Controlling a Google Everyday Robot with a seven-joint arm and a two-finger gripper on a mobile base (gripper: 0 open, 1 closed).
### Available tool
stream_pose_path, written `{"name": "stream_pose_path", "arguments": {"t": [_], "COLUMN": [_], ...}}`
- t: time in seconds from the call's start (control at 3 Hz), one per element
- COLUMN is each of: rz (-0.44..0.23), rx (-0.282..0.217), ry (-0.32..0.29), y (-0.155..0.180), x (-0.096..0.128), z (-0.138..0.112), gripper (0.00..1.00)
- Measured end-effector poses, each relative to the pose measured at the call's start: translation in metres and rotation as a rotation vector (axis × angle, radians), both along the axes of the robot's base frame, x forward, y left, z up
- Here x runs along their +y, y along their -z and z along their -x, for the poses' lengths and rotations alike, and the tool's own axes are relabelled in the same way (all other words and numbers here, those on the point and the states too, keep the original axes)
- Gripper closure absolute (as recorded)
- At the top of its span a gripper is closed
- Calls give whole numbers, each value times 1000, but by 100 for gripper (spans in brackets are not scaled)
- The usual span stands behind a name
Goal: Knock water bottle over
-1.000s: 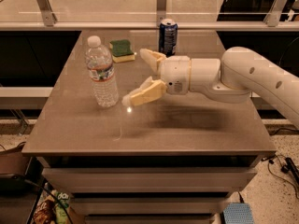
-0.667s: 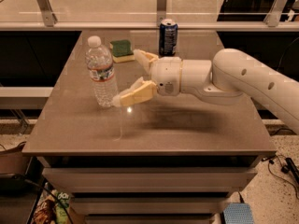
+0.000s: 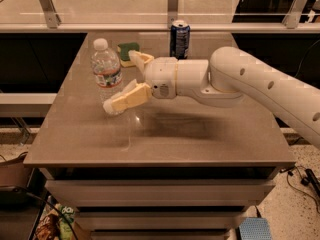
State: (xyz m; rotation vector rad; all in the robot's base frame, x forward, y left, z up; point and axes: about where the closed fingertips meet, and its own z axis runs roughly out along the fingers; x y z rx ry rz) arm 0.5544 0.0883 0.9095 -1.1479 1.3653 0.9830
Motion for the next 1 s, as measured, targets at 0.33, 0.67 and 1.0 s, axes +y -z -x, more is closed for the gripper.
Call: {"name": "stream_pose_path", "arguments": {"t": [0.33,0.67,1.0], "rz": [-4,-3,-3], "rx": [6,18,17], "ry": [-20,-33,-38], "y": [3,9,8], "x": [15,26,28], "z": [-7,-12,-10], "gripper": [0,0,18]}}
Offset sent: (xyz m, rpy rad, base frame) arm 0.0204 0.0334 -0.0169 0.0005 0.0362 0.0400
